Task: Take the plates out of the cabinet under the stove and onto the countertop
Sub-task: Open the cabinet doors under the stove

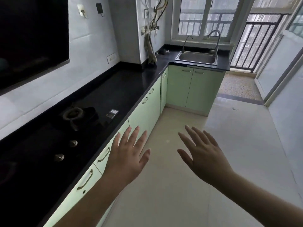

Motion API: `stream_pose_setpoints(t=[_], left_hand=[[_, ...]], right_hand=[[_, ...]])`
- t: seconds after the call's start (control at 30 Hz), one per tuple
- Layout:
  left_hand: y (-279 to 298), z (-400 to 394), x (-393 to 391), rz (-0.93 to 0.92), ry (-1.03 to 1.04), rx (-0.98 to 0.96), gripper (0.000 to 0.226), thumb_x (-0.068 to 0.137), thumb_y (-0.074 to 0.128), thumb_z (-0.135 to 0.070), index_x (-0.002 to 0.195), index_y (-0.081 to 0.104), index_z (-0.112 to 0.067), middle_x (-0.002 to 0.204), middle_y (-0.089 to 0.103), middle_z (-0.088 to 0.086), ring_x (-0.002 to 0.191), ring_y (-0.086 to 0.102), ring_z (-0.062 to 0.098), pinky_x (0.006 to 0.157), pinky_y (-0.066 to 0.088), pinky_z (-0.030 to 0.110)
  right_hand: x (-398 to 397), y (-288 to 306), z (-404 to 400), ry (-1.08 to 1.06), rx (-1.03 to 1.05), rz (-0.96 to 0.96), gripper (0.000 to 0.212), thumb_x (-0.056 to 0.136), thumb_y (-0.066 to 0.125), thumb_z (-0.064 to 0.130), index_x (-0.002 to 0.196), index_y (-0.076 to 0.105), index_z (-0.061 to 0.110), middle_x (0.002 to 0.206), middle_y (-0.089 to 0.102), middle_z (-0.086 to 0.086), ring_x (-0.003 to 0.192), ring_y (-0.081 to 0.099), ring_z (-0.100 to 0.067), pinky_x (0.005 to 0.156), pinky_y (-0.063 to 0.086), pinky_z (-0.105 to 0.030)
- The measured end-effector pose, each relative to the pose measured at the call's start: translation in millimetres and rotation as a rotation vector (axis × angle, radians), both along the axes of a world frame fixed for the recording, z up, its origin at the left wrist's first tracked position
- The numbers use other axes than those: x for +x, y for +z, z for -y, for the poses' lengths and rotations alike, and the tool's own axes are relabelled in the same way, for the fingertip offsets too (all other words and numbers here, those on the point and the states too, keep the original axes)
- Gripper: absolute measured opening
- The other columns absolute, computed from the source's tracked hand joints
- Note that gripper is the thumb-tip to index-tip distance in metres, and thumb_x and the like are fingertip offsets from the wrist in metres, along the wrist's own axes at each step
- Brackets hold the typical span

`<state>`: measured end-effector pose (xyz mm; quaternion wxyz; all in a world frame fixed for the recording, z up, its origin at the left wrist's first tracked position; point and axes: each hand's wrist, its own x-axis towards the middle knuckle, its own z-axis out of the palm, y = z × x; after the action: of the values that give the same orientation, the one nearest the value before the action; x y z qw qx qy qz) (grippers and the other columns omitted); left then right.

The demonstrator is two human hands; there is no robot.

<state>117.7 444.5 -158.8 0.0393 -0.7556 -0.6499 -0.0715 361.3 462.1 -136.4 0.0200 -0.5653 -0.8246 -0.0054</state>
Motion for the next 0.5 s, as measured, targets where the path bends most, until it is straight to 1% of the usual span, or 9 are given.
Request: stream_pose_setpoints(t=[0.07,0.17,0.27,0.33,0.4,0.5], left_hand=[[-4,-6,-4,-0.008,0.064,-0.026,0.070,0.094,0.005,-0.059,0.155,0.019,-0.028,0.164,0.016,0.002,0.151,0.006,0.024,0.119,-0.004,0.045],[-13,-8,-19,-0.037,0.176,-0.055,0.070,0.094,0.008,-0.057,0.154,0.024,-0.026,0.163,0.018,0.005,0.151,0.007,0.027,0.120,-0.002,0.051],[-22,-9,-41,-0.017,0.270,-0.064,0.067,0.096,0.018,-0.054,0.151,0.034,-0.021,0.160,0.027,0.008,0.148,0.019,0.031,0.119,0.010,0.053],[-26,-12,-59,0.019,0.321,-0.042,0.064,0.096,0.025,-0.052,0.148,0.040,-0.019,0.157,0.034,0.010,0.145,0.028,0.033,0.117,0.017,0.055],[-33,-18,-78,0.048,0.350,-0.007,0.063,0.096,0.029,-0.051,0.148,0.041,-0.018,0.156,0.036,0.010,0.144,0.029,0.033,0.116,0.022,0.054],[-45,-22,-111,0.087,0.402,-0.002,0.063,0.097,0.028,-0.051,0.152,0.031,-0.019,0.160,0.028,0.005,0.147,0.022,0.029,0.116,0.028,0.048]], right_hand=[[-1,-5,-22,0.061,-0.015,0.017,0.080,0.088,-0.007,0.064,0.154,0.021,0.028,0.163,0.014,-0.003,0.150,0.012,-0.022,0.122,0.010,-0.043],[-20,-16,-51,0.090,-0.020,-0.002,0.078,0.089,-0.006,0.064,0.154,0.018,0.029,0.163,0.014,-0.002,0.150,0.012,-0.023,0.122,0.010,-0.043],[-57,-28,-77,0.162,-0.050,-0.033,0.078,0.090,-0.007,0.066,0.154,0.015,0.030,0.163,0.014,-0.002,0.150,0.011,-0.023,0.122,0.009,-0.044],[-86,-33,-93,0.214,-0.066,-0.068,0.080,0.089,-0.008,0.067,0.154,0.017,0.029,0.163,0.016,-0.003,0.150,0.013,-0.024,0.122,0.012,-0.045],[-115,-34,-111,0.254,-0.065,-0.100,0.079,0.090,-0.005,0.067,0.154,0.019,0.029,0.162,0.019,-0.004,0.150,0.016,-0.024,0.121,0.015,-0.045],[-157,-34,-134,0.308,-0.075,-0.103,0.076,0.090,-0.002,0.066,0.155,0.014,0.030,0.163,0.014,-0.002,0.150,0.012,-0.022,0.122,0.012,-0.043]])
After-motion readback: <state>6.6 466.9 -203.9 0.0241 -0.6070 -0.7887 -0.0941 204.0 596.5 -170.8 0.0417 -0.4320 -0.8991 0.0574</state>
